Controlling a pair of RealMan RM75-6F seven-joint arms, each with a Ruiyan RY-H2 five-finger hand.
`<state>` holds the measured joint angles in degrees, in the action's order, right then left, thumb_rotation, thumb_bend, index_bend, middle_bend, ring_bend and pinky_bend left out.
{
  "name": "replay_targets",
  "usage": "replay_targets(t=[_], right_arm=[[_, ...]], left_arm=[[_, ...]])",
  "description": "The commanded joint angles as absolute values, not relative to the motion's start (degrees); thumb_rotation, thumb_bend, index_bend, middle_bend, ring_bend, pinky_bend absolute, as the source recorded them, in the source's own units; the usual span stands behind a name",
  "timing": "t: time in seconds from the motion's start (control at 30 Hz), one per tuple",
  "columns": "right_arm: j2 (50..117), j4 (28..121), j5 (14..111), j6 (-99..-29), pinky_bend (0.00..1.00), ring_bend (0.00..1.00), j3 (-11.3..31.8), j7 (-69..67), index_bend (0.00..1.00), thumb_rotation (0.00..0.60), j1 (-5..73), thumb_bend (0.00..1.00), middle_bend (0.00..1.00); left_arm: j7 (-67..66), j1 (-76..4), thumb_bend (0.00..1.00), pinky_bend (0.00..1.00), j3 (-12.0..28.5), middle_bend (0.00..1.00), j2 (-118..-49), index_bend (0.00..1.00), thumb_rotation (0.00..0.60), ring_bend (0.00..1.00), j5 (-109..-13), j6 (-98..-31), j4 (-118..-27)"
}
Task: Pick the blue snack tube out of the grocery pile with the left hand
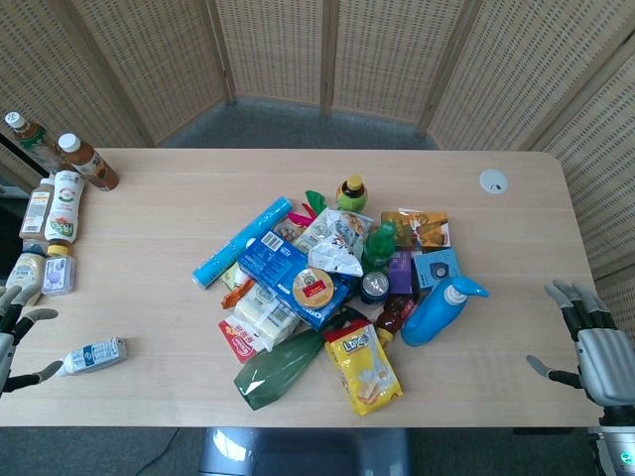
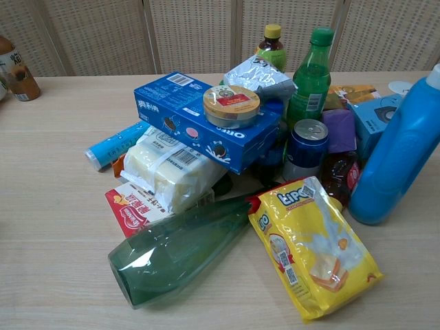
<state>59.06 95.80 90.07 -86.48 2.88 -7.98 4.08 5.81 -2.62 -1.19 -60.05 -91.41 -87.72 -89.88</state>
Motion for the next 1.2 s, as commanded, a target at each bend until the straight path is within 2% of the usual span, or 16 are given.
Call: replay_targets(t=[0.03, 0.17, 0.27, 0.43, 0.57, 0.9, 1.2], right_arm=[[59.1, 95.8, 90.02, -86.4, 0.0, 0.0, 2.86, -7.88, 0.0, 0.6, 4.1, 0.0, 0.0], [59.18, 95.85, 89.93, -86.3, 0.0, 0.0, 2.84, -7.64, 0.0, 0.6, 4.13, 0.0, 0.0], [59.39, 95.82, 89.84, -85.88, 0.0, 0.0, 2.83, -7.24, 0.0, 0.6, 4.35, 0.0, 0.0], [59.41, 95.75, 89.91, -85.56, 0.0, 0.0, 2.77, -7.69, 0.0, 0.6, 4.57, 0.0, 0.0], [59.12, 95.65, 89.73, -86.06, 0.0, 0.0, 2.95, -8.44, 0.0, 0.6, 4.38, 0.0, 0.0], [58.87, 95.39, 89.54, -86.16, 0.0, 0.0, 3.06, -9.2, 0.0, 0.6, 4.34, 0.0, 0.0], [59.14, 95.32, 89.35, -85.65, 0.0, 0.0, 3.07, -8.79, 0.0, 0.6, 4.63, 0.0, 0.0]], left_arm=[[5.59, -2.79, 0.02, 0.0, -0.81, 0.0, -60.44, 0.32, 0.6, 0.0, -90.4, -87.06, -89.38], [5.26, -3.26, 0.02, 0.0, 0.37, 0.0, -61.84, 0.32, 0.6, 0.0, -87.2, -85.29, -88.52], [2.92, -3.89, 0.02, 0.0, 3.28, 0.0, -64.57, 0.34, 0.6, 0.0, -80.48, -83.18, -88.96], [-6.57, -8.64, 0.02, 0.0, 7.46, 0.0, -67.16, 0.34, 0.6, 0.0, -71.19, -76.05, -91.76], [-13.96, -12.76, 0.02, 0.0, 10.76, 0.0, -68.64, 0.34, 0.6, 0.0, -66.87, -73.82, -94.29], [-29.53, -21.49, 0.02, 0.0, 16.91, 0.0, -73.02, 0.34, 0.6, 0.0, -56.95, -73.18, -99.48], [-45.43, -30.37, 0.02, 0.0, 20.74, 0.0, -83.96, 0.34, 0.6, 0.0, -42.85, -78.38, -98.43]])
